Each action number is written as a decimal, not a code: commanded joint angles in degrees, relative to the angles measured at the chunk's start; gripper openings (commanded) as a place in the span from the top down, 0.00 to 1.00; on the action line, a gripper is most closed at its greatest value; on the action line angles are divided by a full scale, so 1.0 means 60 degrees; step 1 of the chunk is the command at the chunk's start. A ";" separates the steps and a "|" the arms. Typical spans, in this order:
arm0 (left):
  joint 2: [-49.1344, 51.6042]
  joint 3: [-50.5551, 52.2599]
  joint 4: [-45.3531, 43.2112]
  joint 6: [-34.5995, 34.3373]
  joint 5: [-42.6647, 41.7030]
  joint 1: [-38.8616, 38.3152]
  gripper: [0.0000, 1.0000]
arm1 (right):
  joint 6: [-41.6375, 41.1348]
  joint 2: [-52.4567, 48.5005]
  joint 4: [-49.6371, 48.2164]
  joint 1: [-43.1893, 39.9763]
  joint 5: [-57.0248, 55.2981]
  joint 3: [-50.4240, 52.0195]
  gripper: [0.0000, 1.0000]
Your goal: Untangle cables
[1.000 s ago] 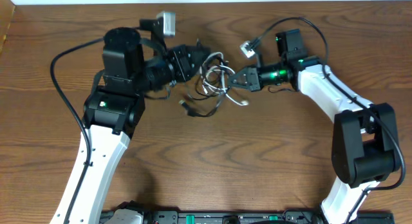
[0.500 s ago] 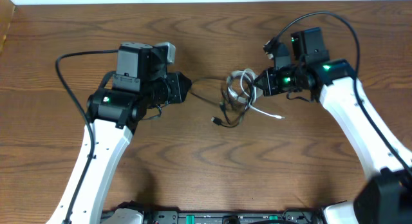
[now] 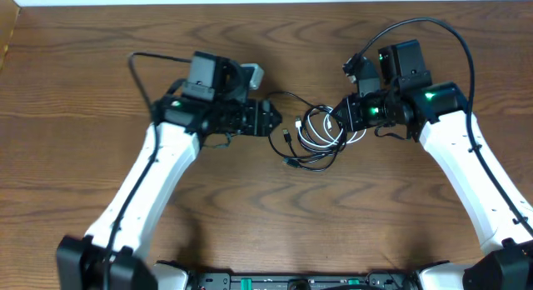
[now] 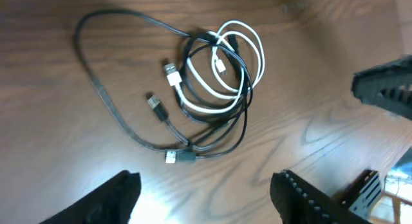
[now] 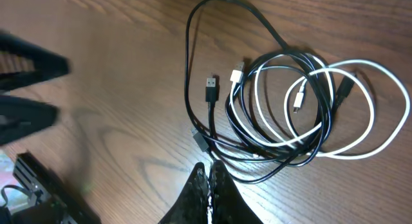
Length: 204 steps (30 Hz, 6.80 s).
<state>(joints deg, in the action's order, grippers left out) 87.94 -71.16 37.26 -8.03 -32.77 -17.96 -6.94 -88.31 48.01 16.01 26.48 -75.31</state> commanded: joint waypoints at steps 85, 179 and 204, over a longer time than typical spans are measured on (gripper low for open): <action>-0.0036 -0.0058 -0.2856 -0.2539 0.0783 -0.1865 0.93 | -0.2867 -0.1942 -0.0084 -0.0339 -0.1082 -0.0051 0.67; 0.0211 -0.0055 -0.1082 -0.1588 0.2120 -0.0597 0.93 | 0.0521 0.0503 -0.1989 -0.1832 0.5861 -0.0055 0.99; 0.0200 -0.0058 -0.1869 -0.2226 -0.2452 -0.0597 0.93 | 0.1300 -0.1734 -0.1708 -0.0160 0.1067 -0.0055 0.56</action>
<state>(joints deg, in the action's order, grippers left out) 89.06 -71.16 26.33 -20.14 -41.08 -21.78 -1.32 -97.32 38.28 14.92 35.92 -75.20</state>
